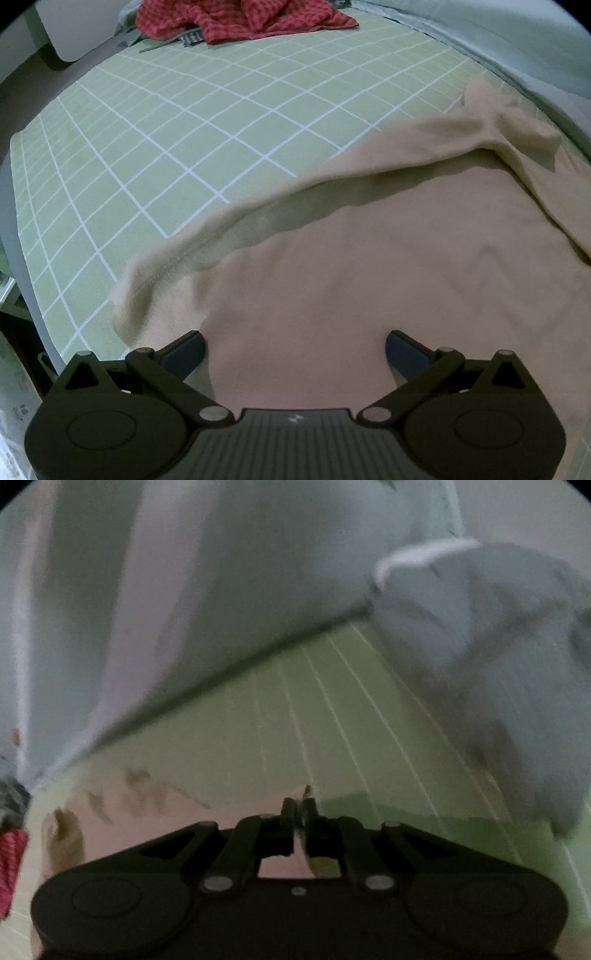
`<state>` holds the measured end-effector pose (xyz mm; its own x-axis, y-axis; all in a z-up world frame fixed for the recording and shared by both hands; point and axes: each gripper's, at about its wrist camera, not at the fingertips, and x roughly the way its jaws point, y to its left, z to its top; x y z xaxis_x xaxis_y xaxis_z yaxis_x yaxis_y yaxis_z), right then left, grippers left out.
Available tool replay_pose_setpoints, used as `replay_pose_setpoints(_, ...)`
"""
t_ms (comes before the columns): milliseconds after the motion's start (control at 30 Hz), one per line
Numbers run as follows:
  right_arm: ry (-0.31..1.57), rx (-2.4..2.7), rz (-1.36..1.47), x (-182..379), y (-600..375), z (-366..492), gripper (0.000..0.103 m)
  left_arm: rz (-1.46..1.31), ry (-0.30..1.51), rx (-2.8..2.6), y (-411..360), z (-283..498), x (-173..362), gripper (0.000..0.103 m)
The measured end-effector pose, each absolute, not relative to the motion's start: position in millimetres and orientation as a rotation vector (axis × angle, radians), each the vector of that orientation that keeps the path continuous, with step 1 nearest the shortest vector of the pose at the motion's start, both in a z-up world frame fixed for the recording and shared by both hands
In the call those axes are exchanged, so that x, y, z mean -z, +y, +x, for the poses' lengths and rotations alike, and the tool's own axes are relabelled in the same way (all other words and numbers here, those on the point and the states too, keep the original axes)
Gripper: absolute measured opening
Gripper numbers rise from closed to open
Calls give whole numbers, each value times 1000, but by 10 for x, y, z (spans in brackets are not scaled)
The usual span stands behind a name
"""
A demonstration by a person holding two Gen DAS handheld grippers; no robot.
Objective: Fold clothes
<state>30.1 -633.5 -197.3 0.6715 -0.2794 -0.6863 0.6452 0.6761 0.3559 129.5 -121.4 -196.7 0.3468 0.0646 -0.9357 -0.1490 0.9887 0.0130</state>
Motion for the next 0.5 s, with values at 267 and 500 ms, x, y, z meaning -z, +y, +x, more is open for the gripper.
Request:
replay_pose_setpoints(267,636,547,629,1796,-5917,102,39,-47,1221,-88,-1189,1340,1981,103)
replay_pose_setpoints(500,634,398,774,1868,-5212,3,19,-53,1124,169,-1026,1321,1727,102)
